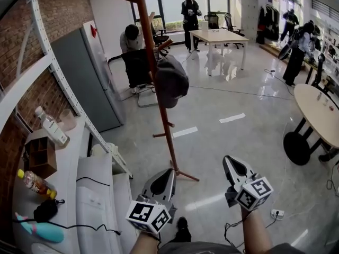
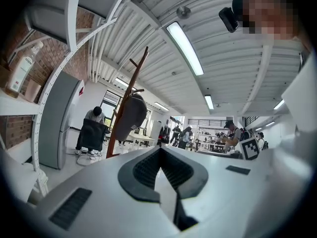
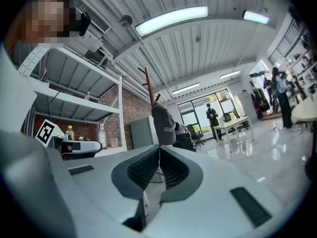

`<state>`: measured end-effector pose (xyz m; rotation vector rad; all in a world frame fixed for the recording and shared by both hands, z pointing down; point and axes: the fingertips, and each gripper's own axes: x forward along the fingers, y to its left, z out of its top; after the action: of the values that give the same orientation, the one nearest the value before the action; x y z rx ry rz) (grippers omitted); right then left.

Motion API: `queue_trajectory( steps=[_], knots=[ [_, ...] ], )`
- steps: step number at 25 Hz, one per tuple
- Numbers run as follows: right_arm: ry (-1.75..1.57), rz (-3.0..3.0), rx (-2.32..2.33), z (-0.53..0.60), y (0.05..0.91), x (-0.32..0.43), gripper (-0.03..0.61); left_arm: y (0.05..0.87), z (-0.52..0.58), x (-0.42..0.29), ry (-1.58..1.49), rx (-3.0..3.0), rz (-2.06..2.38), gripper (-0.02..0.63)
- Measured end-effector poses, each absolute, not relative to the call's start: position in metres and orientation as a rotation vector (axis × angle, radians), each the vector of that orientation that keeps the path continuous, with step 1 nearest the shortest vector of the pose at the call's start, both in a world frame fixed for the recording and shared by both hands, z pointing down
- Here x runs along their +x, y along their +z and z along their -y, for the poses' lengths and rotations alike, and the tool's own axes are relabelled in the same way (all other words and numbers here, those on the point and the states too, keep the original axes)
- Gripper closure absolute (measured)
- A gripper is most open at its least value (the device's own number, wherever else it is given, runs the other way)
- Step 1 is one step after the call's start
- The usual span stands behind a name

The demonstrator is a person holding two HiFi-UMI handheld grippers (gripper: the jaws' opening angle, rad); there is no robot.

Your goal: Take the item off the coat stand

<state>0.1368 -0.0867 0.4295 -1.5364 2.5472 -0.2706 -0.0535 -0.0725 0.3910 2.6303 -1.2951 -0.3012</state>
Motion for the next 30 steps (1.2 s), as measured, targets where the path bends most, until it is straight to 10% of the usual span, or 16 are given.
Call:
queue_trajectory(
  steps=[30],
  knots=[
    [0.018, -2.584, -1.441, 0.255, 0.359, 0.046, 0.569, 0.347, 0.236, -0.105, -0.329, 2.736, 1.284, 0.607]
  ],
)
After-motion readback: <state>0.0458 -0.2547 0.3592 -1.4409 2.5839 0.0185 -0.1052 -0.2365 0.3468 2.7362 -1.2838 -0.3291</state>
